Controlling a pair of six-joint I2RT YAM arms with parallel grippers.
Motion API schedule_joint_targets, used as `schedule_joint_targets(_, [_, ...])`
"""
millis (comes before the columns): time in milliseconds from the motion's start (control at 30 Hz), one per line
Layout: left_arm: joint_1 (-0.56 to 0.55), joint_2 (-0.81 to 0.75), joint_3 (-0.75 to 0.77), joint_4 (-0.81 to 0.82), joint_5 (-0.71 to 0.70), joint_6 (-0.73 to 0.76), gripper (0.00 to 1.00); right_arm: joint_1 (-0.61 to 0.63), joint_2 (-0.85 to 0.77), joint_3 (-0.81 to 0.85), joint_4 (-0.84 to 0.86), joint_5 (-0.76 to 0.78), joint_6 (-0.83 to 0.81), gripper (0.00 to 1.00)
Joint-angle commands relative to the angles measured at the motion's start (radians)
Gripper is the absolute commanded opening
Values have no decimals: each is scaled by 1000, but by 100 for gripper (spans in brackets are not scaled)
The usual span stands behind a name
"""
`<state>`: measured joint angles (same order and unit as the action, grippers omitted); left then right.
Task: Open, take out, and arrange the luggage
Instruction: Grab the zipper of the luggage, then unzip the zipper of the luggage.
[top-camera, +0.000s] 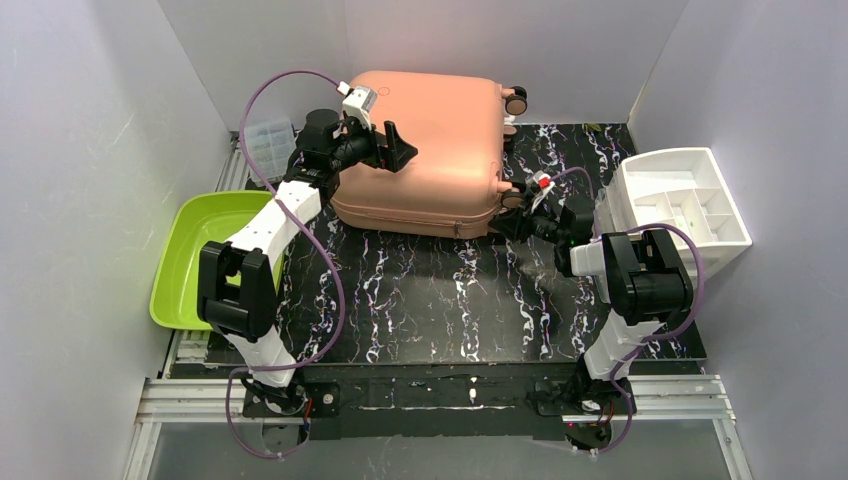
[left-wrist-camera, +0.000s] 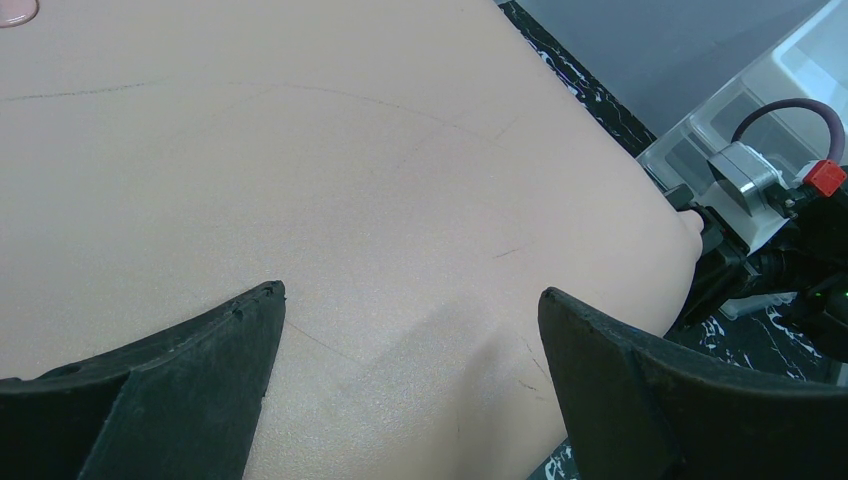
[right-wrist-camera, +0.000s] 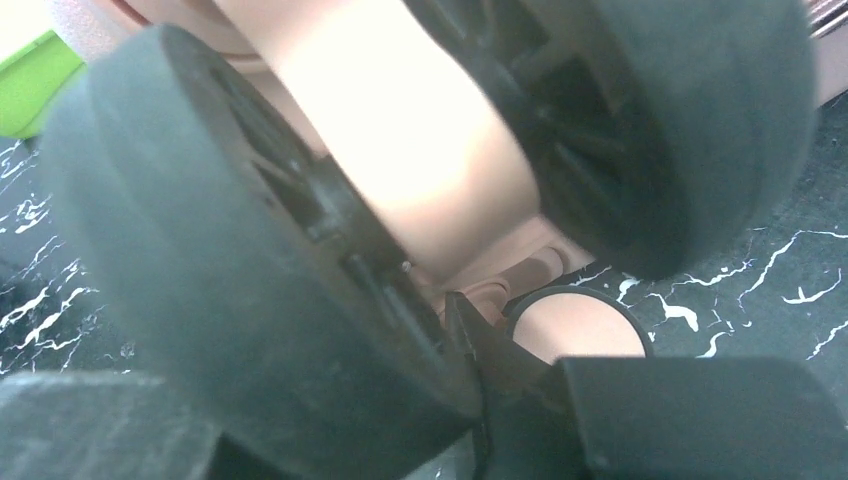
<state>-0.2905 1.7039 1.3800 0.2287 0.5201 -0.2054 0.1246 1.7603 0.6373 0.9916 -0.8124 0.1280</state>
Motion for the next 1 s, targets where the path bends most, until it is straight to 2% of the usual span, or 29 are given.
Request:
schedule_joint_targets(0, [1, 17, -42, -183, 17, -23, 98, 1, -6, 7, 135, 35, -25, 29])
schedule_joint_targets(100, [-1, 20, -38, -185, 15, -23, 98, 1, -7, 16, 111, 65, -49, 25])
schedule_joint_targets(367, [0, 13, -35, -191, 18, -23, 98, 1, 7, 31, 117, 56, -45, 2])
schedule_joint_targets(967, [0, 10, -51, -191, 10, -15, 98, -69, 22, 31, 79, 173, 55, 1])
